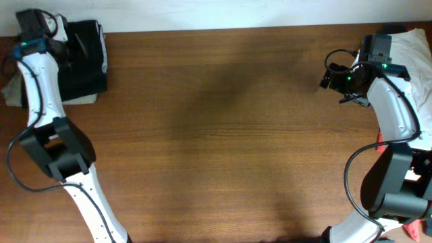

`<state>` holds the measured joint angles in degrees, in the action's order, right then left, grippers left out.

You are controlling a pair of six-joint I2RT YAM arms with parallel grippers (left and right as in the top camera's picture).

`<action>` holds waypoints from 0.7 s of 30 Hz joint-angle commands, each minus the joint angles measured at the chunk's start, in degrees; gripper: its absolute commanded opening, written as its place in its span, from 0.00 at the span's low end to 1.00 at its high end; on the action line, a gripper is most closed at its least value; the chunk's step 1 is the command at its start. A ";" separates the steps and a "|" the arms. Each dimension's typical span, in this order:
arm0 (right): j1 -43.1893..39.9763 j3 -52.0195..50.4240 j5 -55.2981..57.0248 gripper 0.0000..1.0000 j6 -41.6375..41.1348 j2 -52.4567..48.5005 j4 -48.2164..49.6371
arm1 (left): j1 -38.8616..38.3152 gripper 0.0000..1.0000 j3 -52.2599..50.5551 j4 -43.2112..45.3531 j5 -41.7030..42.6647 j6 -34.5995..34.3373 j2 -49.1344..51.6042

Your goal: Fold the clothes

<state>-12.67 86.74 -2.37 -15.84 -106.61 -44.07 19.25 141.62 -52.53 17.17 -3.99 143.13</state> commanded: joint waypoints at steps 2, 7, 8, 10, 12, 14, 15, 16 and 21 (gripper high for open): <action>-0.15 1.07 0.48 0.99 0.42 1.14 0.22 | -0.09 0.38 1.05 -6.19 11.67 0.11 -10.60; -0.11 1.09 -0.15 0.99 0.37 1.14 1.36 | -0.09 0.69 1.05 -11.21 13.31 0.11 -18.14; -0.11 1.09 -3.23 0.98 0.39 1.14 0.87 | -0.09 0.79 1.05 -12.57 13.29 0.13 -20.22; -0.13 1.09 -10.64 0.99 0.42 1.14 -1.99 | -0.09 0.87 1.05 -14.10 13.49 0.11 -22.77; -0.22 1.16 -19.56 0.99 0.92 1.38 -3.21 | -0.09 0.99 1.05 -15.69 13.49 0.11 -25.11; -0.15 1.16 -21.44 0.99 1.03 2.05 -5.33 | -0.09 0.99 1.05 -16.48 13.49 0.11 -26.73; -0.15 1.16 -21.40 0.99 1.07 3.32 -7.17 | -0.09 0.99 1.05 -17.00 13.49 0.11 -27.26; -0.15 1.16 -21.44 0.99 1.81 4.46 -8.33 | -0.09 0.99 1.05 -17.27 13.49 0.11 -27.26; -0.11 1.14 -21.03 0.99 8.15 17.97 -14.69 | -0.09 0.99 1.03 -19.98 13.46 0.13 -27.06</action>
<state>-12.67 86.85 -21.80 -12.34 -98.56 -56.73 19.22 142.08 -71.50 29.85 -4.16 116.53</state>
